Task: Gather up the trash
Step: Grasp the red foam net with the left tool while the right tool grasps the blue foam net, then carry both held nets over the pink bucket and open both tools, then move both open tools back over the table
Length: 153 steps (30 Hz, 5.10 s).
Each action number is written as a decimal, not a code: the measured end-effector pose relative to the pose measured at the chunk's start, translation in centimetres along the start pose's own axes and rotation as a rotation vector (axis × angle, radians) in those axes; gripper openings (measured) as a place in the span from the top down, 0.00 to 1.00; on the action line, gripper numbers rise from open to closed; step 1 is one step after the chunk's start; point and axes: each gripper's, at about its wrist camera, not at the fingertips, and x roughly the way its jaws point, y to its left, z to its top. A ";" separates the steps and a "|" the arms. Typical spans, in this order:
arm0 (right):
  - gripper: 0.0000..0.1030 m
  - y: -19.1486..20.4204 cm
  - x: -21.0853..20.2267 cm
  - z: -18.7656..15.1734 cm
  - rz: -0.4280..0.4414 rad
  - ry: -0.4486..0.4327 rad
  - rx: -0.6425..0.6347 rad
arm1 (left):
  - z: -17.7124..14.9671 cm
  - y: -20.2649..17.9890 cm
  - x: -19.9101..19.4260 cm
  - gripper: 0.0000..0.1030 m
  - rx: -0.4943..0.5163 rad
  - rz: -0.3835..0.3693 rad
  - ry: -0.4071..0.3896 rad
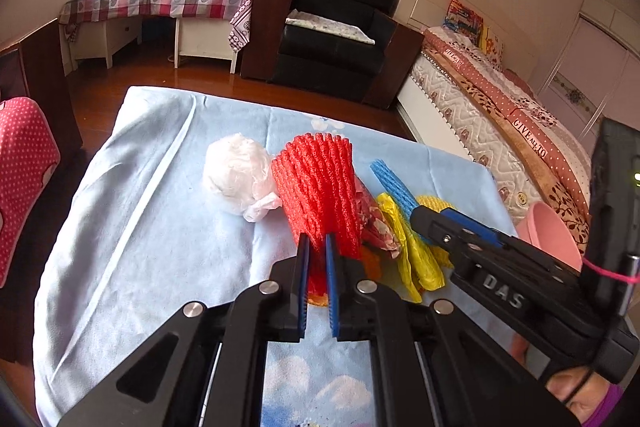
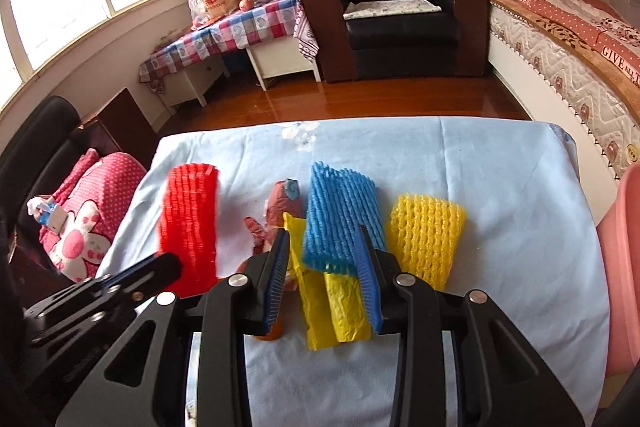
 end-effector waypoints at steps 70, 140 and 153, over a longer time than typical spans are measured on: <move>0.91 -13.2 -16.1 -6.6 -0.153 -0.257 0.257 | -1.0 -19.0 -1.8 0.93 0.290 -0.067 -0.033; 0.66 -2.8 -18.1 -9.1 -0.097 -0.186 0.064 | 1.2 -10.2 -14.7 0.58 0.250 0.097 -0.245; 0.66 -0.3 -17.7 0.0 -0.076 -0.268 0.050 | 4.7 3.2 -18.2 0.56 0.137 0.246 -0.321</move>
